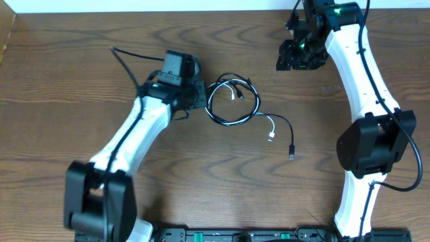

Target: Untangle cables

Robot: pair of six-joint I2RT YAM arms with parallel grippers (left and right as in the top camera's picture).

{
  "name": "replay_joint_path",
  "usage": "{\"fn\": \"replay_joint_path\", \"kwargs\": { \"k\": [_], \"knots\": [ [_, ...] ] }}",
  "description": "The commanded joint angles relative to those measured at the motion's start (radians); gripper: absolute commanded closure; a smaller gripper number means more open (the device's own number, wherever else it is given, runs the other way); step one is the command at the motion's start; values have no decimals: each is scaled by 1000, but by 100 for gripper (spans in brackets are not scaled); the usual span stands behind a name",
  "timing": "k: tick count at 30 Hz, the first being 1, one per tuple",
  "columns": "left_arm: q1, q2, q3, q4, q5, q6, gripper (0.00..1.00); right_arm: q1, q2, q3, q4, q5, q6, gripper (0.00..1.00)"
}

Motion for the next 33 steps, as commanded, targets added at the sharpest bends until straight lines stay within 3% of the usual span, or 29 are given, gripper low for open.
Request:
{"fn": "replay_joint_path", "kwargs": {
  "k": [1,9,20,29,30,33],
  "knots": [
    [4,74,2,37,-117,37,58,15,-25,-7,-9,11,10,50],
    [1,203,2,169,-62,228,58,37,-25,-7,-23,45,10,50],
    [2,307,2,240,-65,245,59,37,-25,-7,-26,61,6,50],
    [-25,359,2,45,16,245,59,38,-25,-7,-17,63,-2,48],
    [-31,374,2,36,13,245,64,39,-25,-7,-16,62,-2,48],
    [-43,398,2,6,-6,244,92,39,-25,-7,-20,59,-2,48]
  ]
}}
